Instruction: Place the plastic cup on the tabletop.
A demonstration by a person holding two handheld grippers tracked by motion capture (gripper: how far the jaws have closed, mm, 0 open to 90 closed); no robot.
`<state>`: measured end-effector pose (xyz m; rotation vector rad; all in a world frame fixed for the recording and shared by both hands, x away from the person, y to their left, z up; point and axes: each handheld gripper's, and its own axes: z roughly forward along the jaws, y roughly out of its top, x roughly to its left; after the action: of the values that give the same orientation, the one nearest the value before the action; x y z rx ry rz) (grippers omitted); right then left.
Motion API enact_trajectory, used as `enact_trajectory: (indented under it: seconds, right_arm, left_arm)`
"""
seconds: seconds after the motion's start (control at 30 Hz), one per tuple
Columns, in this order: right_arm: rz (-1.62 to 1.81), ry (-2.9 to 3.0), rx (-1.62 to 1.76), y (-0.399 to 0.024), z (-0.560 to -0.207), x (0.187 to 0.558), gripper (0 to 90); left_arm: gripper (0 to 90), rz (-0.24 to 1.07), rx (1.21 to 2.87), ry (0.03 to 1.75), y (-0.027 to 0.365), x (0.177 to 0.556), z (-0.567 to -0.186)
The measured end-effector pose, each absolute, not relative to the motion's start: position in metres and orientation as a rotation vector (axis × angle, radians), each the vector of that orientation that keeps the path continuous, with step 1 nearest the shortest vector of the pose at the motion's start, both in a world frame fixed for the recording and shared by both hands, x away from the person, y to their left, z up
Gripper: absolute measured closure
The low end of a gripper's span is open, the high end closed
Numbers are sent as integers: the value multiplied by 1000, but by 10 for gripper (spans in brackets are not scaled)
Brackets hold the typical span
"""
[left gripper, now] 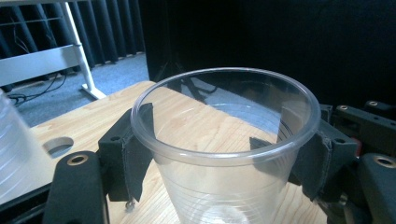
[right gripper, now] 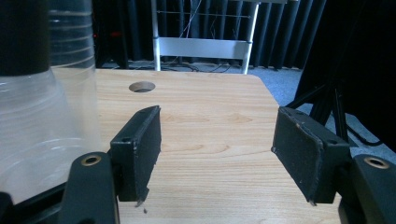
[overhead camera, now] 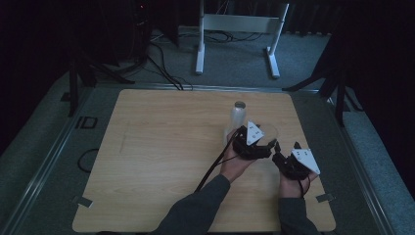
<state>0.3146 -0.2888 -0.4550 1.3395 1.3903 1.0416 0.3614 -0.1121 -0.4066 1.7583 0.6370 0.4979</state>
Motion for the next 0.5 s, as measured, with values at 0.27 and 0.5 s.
enact_trajectory:
  seconds: [0.27,0.5]
  right_arm:
    - [1037,1395,1331,-288,-455,315,320]
    - [1032,1402,1338,-288,-456,314,320]
  left_arm:
    - [281,498,1752,640,-107,359,-411]
    - [281,498,1757,638,-105,357,-418]
